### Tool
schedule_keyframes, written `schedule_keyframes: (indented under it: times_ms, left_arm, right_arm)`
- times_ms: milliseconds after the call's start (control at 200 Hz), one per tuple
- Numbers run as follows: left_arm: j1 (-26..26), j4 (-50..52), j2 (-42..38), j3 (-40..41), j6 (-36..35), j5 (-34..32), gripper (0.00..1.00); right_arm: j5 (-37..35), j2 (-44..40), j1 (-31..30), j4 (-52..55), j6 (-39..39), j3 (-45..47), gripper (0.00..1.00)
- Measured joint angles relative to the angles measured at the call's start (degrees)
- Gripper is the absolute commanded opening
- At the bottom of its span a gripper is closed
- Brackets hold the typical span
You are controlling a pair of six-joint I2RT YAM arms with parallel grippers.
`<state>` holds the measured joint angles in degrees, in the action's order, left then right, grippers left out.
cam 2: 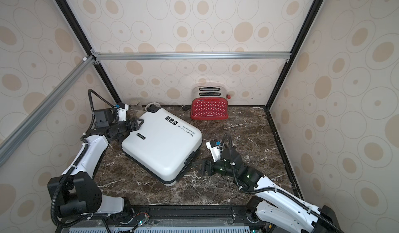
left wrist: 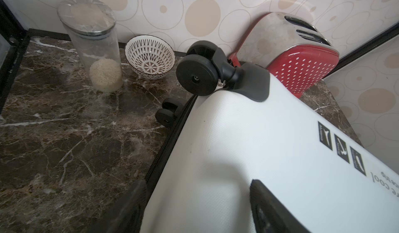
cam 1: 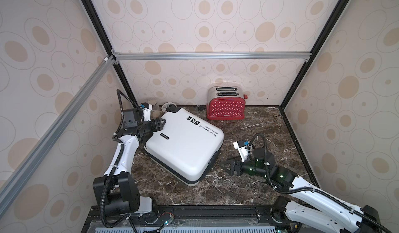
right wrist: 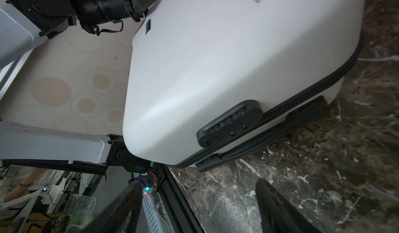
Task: Open the suitcase zippers
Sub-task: Adjust the suitcase at the center of the board.
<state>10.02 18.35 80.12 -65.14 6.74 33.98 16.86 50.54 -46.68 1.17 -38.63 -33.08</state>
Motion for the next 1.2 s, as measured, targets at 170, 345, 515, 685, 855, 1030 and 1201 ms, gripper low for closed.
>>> schedule_keyframes:
  times_ms: [170,345,515,685,855,1030,1201]
  left_arm:
    - [-2.67,-1.60,-1.53,2.25,0.98,0.63,0.73]
    - [-6.67,-5.09,-1.77,3.63,2.23,-0.63,0.72]
    - [-13.44,-8.83,-0.59,3.85,5.07,-2.14,0.71]
    - [-21.77,-13.22,2.01,3.23,8.66,-2.45,0.70]
    - [-26.97,-14.14,3.17,2.99,10.40,-2.67,0.75]
    - [-24.57,-10.82,-0.59,4.09,10.40,-3.58,0.78]
    - [-15.96,-8.72,-5.73,8.26,7.28,-2.25,0.77]
  right_arm:
    - [-3.26,7.78,-0.87,-5.66,-4.02,-1.01,0.85]
    - [-5.42,8.79,2.01,-4.90,-4.46,-2.58,0.84]
    - [-5.49,7.93,12.24,-1.38,-0.85,-6.12,0.85]
    - [-2.40,8.02,27.76,5.46,5.22,-10.49,0.85]
    - [0.85,12.63,35.30,13.55,14.62,-20.00,0.81]
    - [1.27,12.37,31.36,21.33,26.43,-28.98,0.80]
    - [-2.91,10.03,19.43,29.64,32.39,-33.77,0.76]
